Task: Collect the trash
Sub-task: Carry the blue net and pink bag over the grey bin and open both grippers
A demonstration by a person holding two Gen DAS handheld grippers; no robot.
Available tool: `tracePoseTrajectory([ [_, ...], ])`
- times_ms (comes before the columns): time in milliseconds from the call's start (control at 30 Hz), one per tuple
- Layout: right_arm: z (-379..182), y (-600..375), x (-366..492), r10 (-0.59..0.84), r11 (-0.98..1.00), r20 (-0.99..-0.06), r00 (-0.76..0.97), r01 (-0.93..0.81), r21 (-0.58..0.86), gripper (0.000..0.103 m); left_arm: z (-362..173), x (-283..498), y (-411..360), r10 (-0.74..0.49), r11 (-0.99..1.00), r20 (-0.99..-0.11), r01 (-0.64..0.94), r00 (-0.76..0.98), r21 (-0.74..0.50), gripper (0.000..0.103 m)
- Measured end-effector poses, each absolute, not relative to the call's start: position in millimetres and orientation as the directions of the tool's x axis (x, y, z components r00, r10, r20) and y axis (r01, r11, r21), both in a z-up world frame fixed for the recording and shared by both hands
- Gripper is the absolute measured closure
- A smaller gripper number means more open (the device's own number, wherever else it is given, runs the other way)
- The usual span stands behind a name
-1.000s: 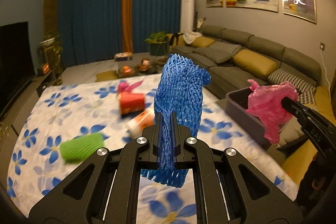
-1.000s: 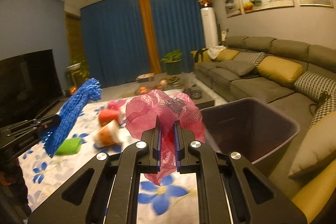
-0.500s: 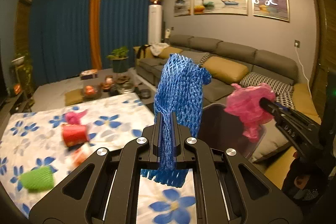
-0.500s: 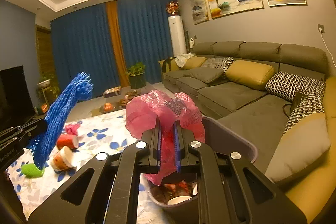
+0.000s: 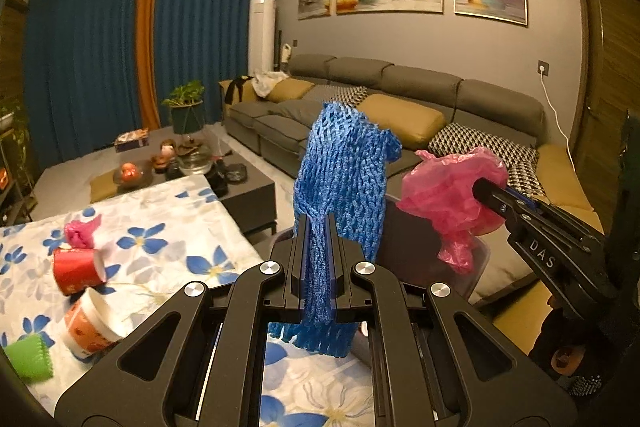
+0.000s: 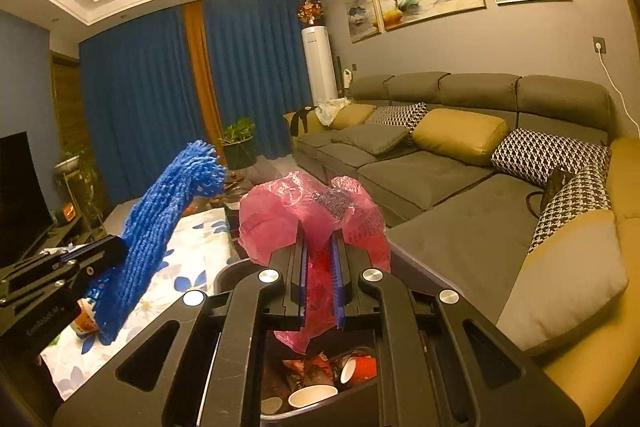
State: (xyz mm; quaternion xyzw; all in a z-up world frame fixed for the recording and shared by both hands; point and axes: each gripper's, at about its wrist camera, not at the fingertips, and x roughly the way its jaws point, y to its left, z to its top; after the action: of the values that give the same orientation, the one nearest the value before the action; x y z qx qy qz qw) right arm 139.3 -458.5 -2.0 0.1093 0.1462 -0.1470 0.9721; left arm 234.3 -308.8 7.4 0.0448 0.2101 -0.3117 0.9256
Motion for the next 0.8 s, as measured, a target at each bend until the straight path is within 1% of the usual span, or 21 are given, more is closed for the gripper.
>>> tracePoseTrajectory([
  [467, -2.7, -469.2, 147.1, -0.265, 0.925, -0.330, 0.906, 0.336, 0.179, 0.091, -7.3, 250.4, -336.8, -0.585, 0.781, -0.443, 0.619, 0.679, -0.082, 0.096],
  [500, -3.5, -470.8, 147.0, -0.267, 0.923, -0.331, 0.905, 0.338, 0.182, 0.087, -8.7, 251.5, -338.5, -0.586, 0.780, -0.446, 0.621, 0.676, -0.084, 0.096],
  [633, -4.9, -468.8, 147.3, -0.265, 0.922, -0.328, 0.907, 0.338, 0.187, 0.084, -15.0, 257.2, -343.7, -0.586, 0.778, -0.458, 0.623, 0.669, -0.086, 0.096],
  [733, -4.4, -469.3, 146.7, -0.270, 0.919, -0.322, 0.907, 0.343, 0.194, 0.073, -17.3, 261.4, -345.5, -0.593, 0.775, -0.462, 0.624, 0.660, -0.102, 0.095],
  [800, -3.1, -469.8, 143.7, -0.279, 0.914, -0.312, 0.908, 0.351, 0.203, 0.055, -19.5, 263.2, -347.6, -0.594, 0.773, -0.467, 0.625, 0.655, -0.106, 0.095],
])
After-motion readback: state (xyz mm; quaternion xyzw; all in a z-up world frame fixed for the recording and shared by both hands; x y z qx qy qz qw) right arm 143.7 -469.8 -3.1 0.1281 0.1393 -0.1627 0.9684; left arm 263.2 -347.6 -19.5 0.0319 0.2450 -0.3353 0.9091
